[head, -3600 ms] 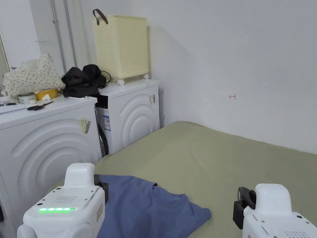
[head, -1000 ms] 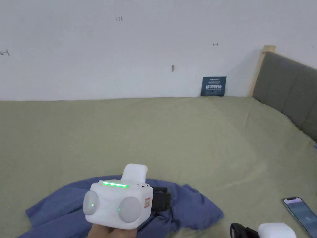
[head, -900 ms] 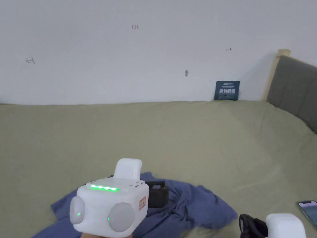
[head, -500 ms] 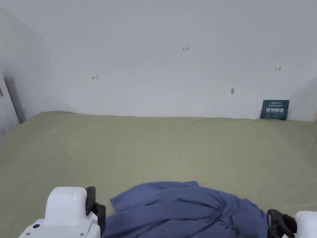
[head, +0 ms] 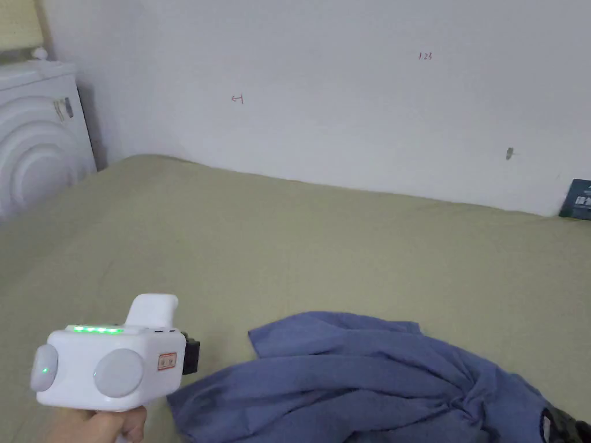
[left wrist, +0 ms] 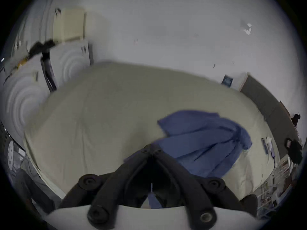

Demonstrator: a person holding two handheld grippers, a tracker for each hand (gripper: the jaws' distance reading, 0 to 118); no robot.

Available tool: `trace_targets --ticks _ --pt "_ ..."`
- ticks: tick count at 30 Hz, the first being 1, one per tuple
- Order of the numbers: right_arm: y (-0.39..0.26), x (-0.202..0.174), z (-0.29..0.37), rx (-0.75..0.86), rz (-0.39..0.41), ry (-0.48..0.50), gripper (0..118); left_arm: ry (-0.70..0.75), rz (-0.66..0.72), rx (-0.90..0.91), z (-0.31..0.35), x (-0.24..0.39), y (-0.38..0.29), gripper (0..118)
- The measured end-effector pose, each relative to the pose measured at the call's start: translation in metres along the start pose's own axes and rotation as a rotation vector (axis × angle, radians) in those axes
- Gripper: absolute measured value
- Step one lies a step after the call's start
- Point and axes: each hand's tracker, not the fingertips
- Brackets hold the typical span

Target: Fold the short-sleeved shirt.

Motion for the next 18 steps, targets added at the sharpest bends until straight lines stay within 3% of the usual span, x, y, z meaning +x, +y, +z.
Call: trace_targets --ticks 3,4,5,6,7,10,11,12,13,14,15,16,17,18 --pt "-0.01 0.001 -0.013 -0.05 0.012 0.003 1 0.025 -0.006 -0.144 -0.051 -0.011 -0.005 0" --pt "-0.013 0.002 -0.017 -0.062 0.017 -0.005 1 0.043 -0.019 -0.18 -0.063 -0.012 -0.007 12" --pt "-0.016 0.003 -0.02 -0.065 0.016 -0.003 1 0.066 -0.018 -0.223 -0.076 -0.013 -0.008 45" --pt "-0.018 0.005 -0.024 -0.074 0.013 0.001 1 0.065 -0.012 -0.261 -0.087 -0.014 -0.012 98" --pt "-0.019 0.006 -0.026 -0.082 0.006 0.003 1 0.068 -0.009 -0.274 -0.097 -0.014 -0.016 118" --pt "-0.022 0.009 -0.032 -0.099 -0.005 -0.001 1 0.134 -0.054 -0.279 -0.114 -0.011 -0.02 111" --pt "-0.023 0.011 -0.035 -0.105 -0.007 -0.002 1 0.157 -0.075 -0.293 -0.119 -0.01 -0.023 103" --pt "-0.025 0.014 -0.036 -0.112 -0.013 -0.004 1 0.173 -0.076 -0.29 -0.121 -0.007 -0.026 85" --pt "-0.026 0.017 -0.038 -0.119 -0.013 -0.008 1 0.136 -0.058 -0.286 -0.116 -0.006 -0.026 81" --pt "-0.028 0.022 -0.04 -0.13 -0.01 -0.019 1 0.146 -0.07 -0.269 -0.109 -0.004 -0.025 61" --pt "-0.03 0.027 -0.043 -0.146 -0.009 -0.037 1 0.115 -0.112 -0.246 -0.102 -0.002 -0.023 6" --pt "-0.032 0.033 -0.045 -0.15 -0.012 -0.042 1 0.095 -0.113 -0.224 -0.099 0.0 -0.022 0" --pt "-0.035 0.04 -0.048 -0.162 -0.017 -0.05 1 0.203 -0.142 -0.194 -0.098 0.001 -0.022 0" --pt "-0.037 0.048 -0.053 -0.184 -0.023 -0.07 1 0.128 -0.136 -0.24 -0.092 0.006 -0.024 0"
